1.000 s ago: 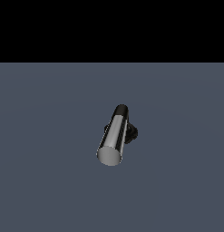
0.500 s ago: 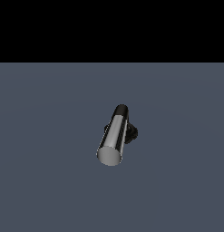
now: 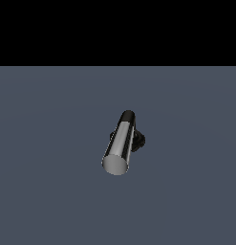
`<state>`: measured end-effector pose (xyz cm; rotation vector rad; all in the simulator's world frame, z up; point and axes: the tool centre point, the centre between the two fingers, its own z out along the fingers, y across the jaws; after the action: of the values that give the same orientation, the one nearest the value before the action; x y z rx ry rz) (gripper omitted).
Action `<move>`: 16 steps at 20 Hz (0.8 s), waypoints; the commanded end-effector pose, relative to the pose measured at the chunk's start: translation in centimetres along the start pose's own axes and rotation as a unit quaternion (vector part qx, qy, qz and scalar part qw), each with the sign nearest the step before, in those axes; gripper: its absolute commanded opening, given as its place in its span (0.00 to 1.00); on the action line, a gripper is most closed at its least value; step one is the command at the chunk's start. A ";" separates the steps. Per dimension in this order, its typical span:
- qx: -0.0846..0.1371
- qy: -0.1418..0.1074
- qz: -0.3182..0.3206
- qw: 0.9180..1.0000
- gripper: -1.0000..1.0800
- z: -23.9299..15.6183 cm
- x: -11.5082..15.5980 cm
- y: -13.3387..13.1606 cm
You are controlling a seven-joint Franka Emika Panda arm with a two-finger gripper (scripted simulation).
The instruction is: Turn on the faucet by rotating a designated handle.
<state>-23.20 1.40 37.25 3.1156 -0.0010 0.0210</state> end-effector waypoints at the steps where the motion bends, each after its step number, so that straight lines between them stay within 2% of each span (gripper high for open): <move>1: 0.001 -0.001 0.005 1.000 0.00 2.2 0.2 -0.4; 16: 0.006 -0.004 0.027 1.000 0.00 13.8 1.5 -2.4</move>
<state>-21.68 3.22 24.47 3.1266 -0.0795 0.0102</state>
